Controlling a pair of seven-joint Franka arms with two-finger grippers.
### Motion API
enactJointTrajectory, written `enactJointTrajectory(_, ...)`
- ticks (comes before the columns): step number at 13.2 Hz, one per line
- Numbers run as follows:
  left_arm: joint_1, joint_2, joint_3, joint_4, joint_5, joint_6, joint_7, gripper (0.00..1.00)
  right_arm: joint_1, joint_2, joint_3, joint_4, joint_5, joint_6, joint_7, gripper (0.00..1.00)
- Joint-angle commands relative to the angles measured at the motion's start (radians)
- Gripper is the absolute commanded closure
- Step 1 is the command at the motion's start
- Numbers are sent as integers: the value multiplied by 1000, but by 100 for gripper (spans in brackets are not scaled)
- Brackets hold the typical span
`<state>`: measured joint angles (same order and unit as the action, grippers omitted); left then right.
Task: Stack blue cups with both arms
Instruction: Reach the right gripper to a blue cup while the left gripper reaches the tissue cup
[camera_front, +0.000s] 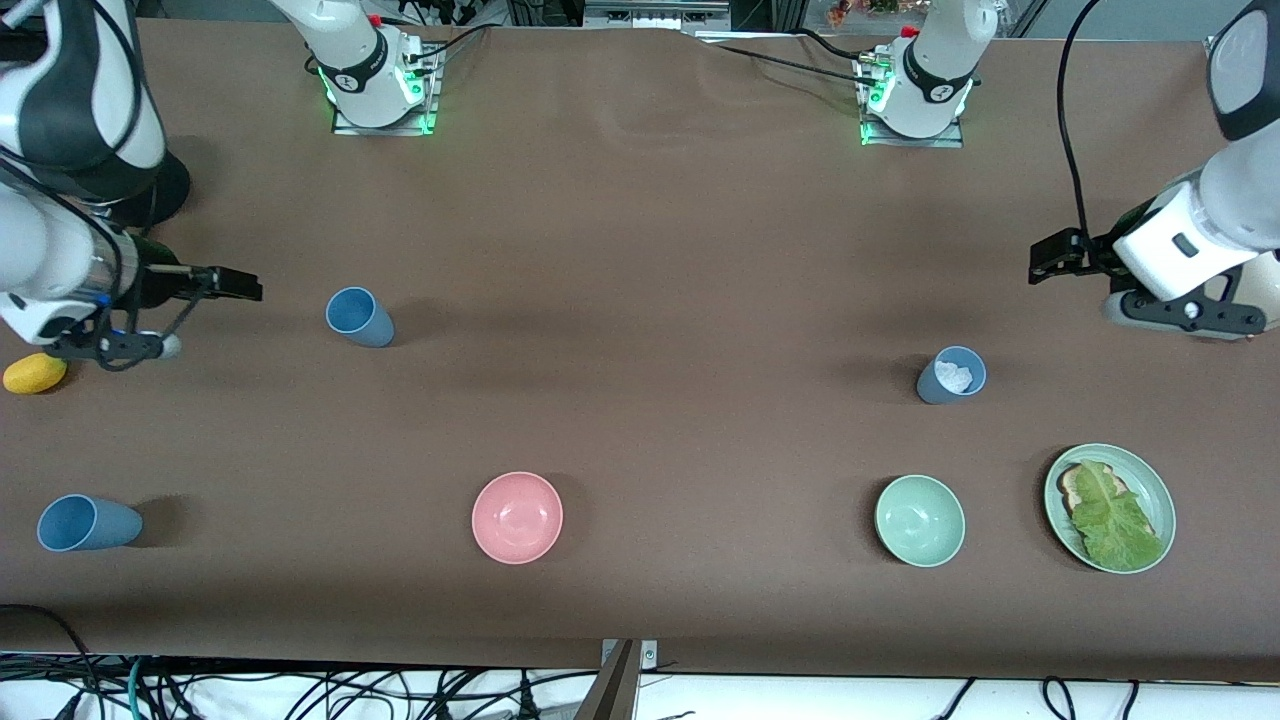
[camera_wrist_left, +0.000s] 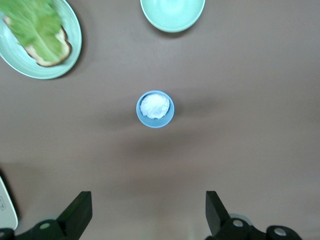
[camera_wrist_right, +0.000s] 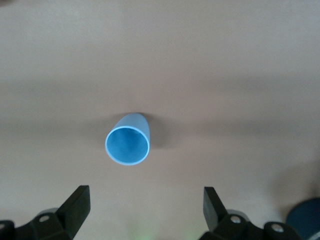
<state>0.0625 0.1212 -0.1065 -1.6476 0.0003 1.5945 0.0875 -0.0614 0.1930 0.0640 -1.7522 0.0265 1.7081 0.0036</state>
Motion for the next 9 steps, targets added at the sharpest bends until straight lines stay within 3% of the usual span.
enactJointTrajectory(1,42,35,-7,-105,23,150,85,0,0,-37,0,-154,-10,145,-49,0)
enactJointTrajectory(4,43,58,-10,-273,24,367,101,0,2,-32,2,-254,-28,301,-65,0)
enactJointTrajectory(9,60,247,-7,-277,95,583,89,1,11,32,10,-312,-69,465,-91,0)
